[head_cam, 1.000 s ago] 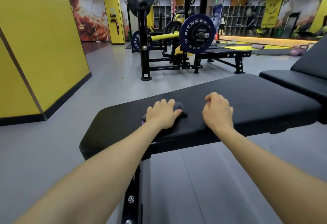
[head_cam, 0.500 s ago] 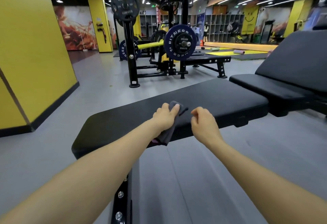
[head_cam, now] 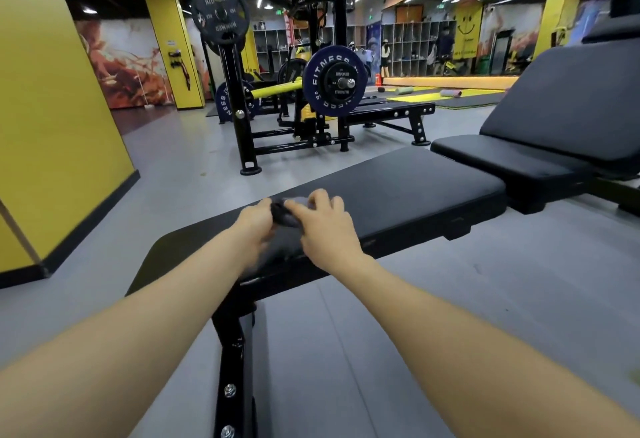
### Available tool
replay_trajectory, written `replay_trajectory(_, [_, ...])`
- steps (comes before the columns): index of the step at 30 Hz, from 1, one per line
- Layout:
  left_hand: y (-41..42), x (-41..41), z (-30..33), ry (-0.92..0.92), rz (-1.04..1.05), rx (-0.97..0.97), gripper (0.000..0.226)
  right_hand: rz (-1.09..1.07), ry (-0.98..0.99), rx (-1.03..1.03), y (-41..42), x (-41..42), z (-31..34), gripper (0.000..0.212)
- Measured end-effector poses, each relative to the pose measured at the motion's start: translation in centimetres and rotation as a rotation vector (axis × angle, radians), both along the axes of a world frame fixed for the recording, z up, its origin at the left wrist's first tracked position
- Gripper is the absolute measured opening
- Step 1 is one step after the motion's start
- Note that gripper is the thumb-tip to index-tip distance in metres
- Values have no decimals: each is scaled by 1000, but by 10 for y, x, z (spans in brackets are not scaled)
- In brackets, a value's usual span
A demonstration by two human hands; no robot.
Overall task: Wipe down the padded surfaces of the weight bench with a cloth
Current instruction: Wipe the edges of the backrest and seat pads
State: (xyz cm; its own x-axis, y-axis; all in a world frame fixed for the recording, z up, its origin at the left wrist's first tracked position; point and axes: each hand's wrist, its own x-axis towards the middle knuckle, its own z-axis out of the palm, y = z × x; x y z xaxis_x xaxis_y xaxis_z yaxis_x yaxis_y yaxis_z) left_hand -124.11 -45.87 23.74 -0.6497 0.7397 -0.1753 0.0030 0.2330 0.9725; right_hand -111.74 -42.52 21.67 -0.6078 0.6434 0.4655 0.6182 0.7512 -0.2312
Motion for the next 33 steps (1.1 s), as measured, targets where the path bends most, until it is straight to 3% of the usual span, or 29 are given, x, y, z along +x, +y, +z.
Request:
replay_trajectory(1, [1, -7, -3, 130, 27, -46, 22, 5, -139, 117, 1, -2, -7, 57])
replay_trajectory(3, [5, -15, -7, 305, 3, -79, 24, 23, -260, 198, 4, -2, -19, 53])
replay_trajectory(8, [18, 4, -9, 569, 25, -132, 16, -58, -221, 221, 41, 21, -12, 45])
replay_trajectory(17, [46, 47, -14, 930, -207, -149, 22, -260, -215, 123, 86, 69, 5, 43])
replay_trajectory(33, [51, 103, -9, 1111, -351, -145, 27, -501, -328, 184, 100, 168, 16, 43])
